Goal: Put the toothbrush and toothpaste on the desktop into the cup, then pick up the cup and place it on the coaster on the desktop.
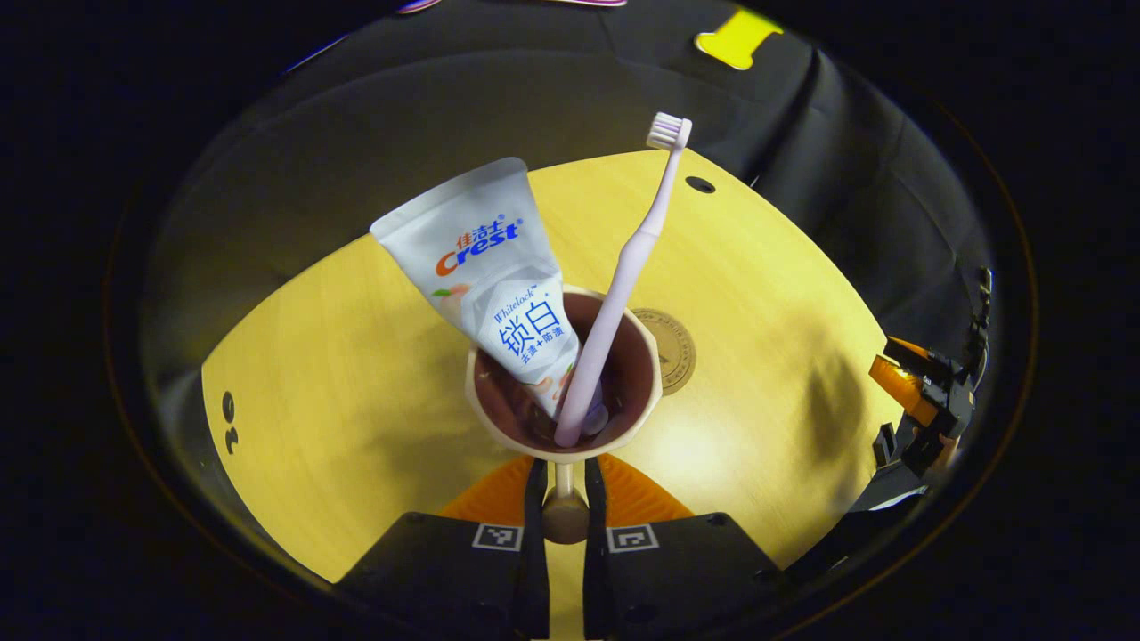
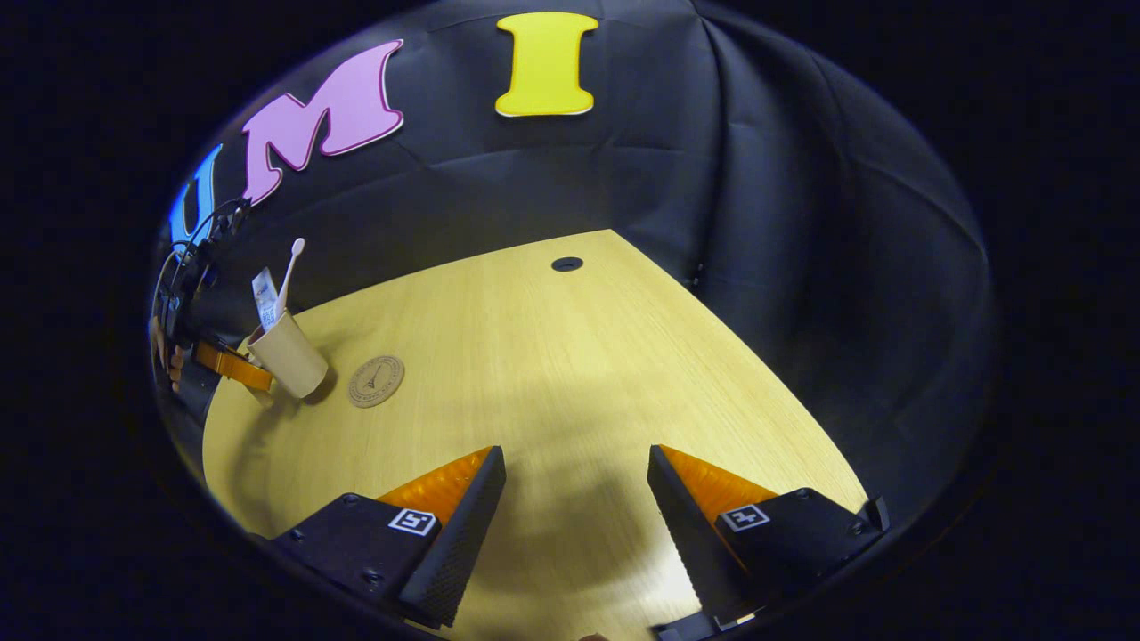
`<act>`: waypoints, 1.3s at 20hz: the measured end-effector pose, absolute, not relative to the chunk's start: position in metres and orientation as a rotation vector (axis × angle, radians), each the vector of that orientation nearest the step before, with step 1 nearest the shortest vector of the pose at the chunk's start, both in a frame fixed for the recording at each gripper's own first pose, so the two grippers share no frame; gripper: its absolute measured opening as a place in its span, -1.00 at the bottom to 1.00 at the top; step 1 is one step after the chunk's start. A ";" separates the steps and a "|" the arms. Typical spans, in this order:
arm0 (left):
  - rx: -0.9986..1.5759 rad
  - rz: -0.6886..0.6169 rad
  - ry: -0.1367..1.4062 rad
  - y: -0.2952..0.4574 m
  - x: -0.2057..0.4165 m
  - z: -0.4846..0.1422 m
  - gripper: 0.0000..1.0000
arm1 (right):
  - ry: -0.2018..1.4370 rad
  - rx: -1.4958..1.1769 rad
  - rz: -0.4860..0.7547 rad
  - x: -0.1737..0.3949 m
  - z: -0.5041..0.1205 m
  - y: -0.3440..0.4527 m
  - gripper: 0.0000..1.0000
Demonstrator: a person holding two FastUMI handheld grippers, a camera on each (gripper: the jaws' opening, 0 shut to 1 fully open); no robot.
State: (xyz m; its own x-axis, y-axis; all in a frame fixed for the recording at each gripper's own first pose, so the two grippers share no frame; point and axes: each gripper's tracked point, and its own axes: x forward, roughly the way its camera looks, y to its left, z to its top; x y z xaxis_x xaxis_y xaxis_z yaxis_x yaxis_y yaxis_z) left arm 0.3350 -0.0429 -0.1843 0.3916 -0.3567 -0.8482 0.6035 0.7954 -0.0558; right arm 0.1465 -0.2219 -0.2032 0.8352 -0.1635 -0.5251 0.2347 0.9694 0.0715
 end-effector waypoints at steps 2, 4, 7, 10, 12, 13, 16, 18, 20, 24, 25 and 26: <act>0.297 -0.654 0.988 -0.045 0.335 -0.183 -0.60 | 0.546 0.150 -0.238 0.137 -0.206 -0.235 0.96; 0.324 -0.691 0.982 -0.042 0.335 -0.184 -0.60 | 0.550 0.162 -0.271 0.126 -0.208 -0.248 0.96; 0.343 -0.723 0.990 -0.040 0.334 -0.183 -0.61 | 0.546 0.185 -0.313 0.113 -0.209 -0.267 0.96; 0.367 -0.733 0.994 -0.037 0.336 -0.180 -0.60 | 0.543 0.191 -0.340 0.103 -0.210 -0.278 0.96; 0.384 -0.719 0.994 -0.036 0.338 -0.180 -0.60 | 0.549 0.201 -0.349 0.099 -0.213 -0.282 0.96; 0.391 -0.704 1.000 -0.036 0.335 -0.180 -0.60 | 0.554 0.209 -0.354 0.096 -0.216 -0.285 0.96; 0.387 -0.699 1.008 -0.037 0.334 -0.179 -0.60 | 0.557 0.213 -0.363 0.092 -0.219 -0.288 0.96; 0.389 -0.699 1.010 -0.037 0.336 -0.180 -0.50 | 0.563 0.205 -0.361 0.091 -0.221 -0.288 0.96; 0.392 -0.699 1.011 -0.037 0.336 -0.179 -0.55 | 0.564 0.208 -0.355 0.094 -0.222 -0.286 0.97; 0.357 -0.677 0.987 -0.035 0.337 -0.175 -0.43 | 0.549 0.198 -0.336 0.101 -0.216 -0.279 0.97; 0.336 -0.676 0.978 -0.036 0.338 -0.172 -0.48 | 0.546 0.190 -0.331 0.101 -0.214 -0.277 0.97; 0.310 -0.676 0.958 -0.037 0.338 -0.168 -0.43 | 0.543 0.186 -0.324 0.101 -0.212 -0.274 0.97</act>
